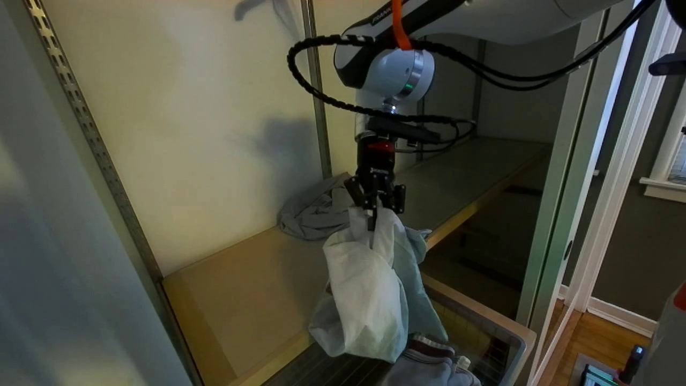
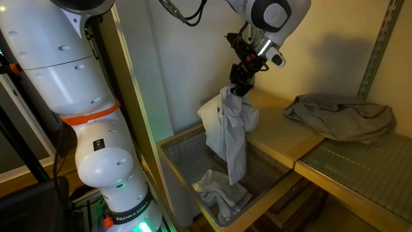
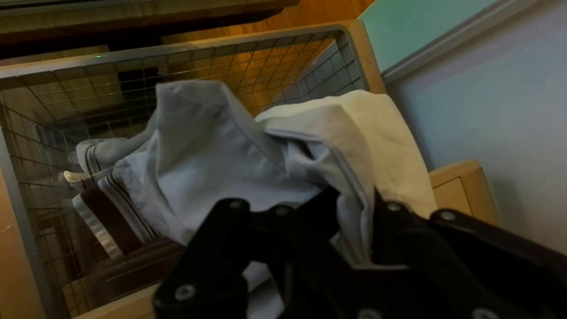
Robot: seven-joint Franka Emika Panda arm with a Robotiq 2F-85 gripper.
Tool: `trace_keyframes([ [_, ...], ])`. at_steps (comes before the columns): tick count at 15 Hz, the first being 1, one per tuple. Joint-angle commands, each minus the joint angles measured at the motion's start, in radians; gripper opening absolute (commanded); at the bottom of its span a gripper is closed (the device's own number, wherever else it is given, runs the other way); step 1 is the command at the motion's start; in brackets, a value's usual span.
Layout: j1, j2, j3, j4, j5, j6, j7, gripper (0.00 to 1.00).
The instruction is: Fold the towel and put it in the open drawer
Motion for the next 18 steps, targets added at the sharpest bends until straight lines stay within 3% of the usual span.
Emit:
trace_keyframes([
  [1, 0.006, -0.021, 0.015, -0.046, -0.019, 0.01, -0.023, 0.02],
  [6, 0.027, -0.104, 0.046, -0.168, -0.027, 0.024, -0.075, 0.02],
  [12, 0.026, -0.208, 0.071, -0.304, -0.117, 0.081, -0.026, 0.02],
  [13, 0.025, -0.22, 0.071, -0.322, -0.128, 0.097, -0.026, 0.35],
  [14, 0.024, -0.235, 0.072, -0.346, -0.137, 0.127, -0.024, 0.36],
  [18, 0.025, -0.272, 0.072, -0.405, -0.174, 0.221, -0.028, 0.65],
])
